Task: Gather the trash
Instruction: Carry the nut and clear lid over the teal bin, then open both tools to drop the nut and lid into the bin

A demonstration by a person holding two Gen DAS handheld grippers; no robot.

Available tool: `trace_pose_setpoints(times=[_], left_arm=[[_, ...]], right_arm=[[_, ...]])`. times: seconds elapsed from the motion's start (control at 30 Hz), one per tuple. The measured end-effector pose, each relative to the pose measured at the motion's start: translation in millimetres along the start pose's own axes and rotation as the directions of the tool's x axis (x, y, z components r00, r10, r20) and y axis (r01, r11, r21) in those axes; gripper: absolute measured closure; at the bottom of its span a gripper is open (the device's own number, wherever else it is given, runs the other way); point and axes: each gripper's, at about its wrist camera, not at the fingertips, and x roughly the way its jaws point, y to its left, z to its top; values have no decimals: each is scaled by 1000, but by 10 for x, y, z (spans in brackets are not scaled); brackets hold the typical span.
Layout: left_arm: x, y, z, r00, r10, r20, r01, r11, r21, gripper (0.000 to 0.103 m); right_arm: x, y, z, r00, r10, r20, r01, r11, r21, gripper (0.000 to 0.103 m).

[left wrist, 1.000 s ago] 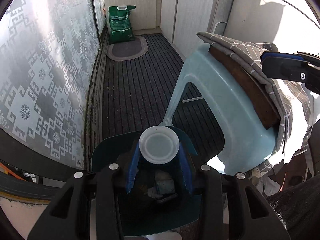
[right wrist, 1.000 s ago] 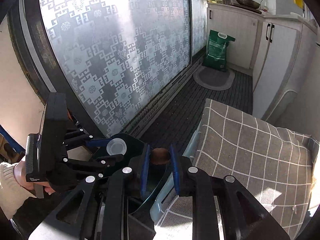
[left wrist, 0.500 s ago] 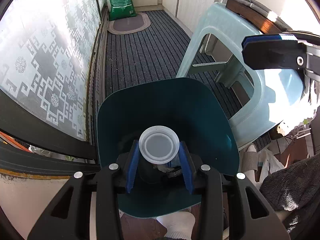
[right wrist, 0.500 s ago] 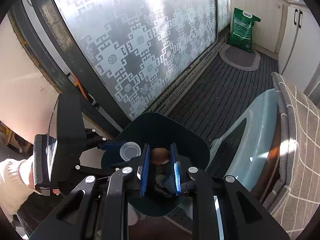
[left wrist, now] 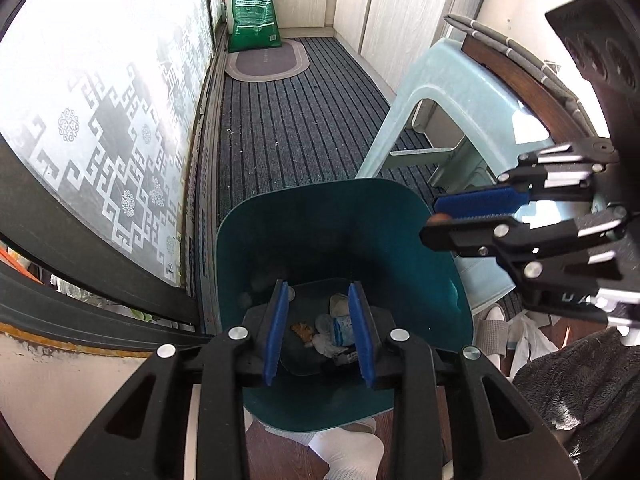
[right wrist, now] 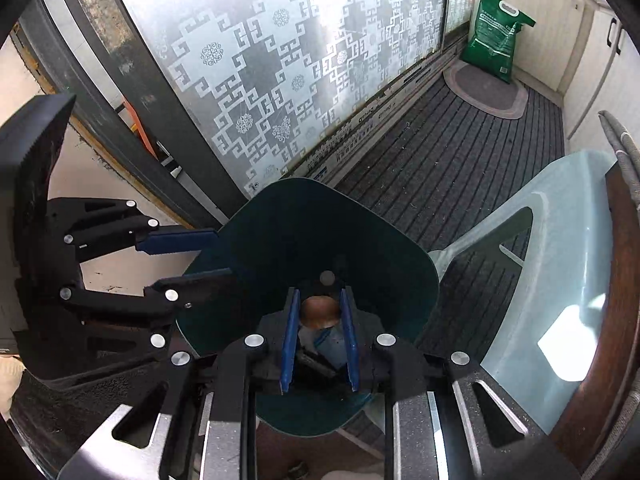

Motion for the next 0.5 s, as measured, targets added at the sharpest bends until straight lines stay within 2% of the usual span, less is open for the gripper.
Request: trace_pose_setpoints(times=[0.5], left_arm=[[-595,113,170,988,-7,155,19,997,-79,76]], right_arm=[[381,43,-177,993,-38,-113,34,999,-36,81]])
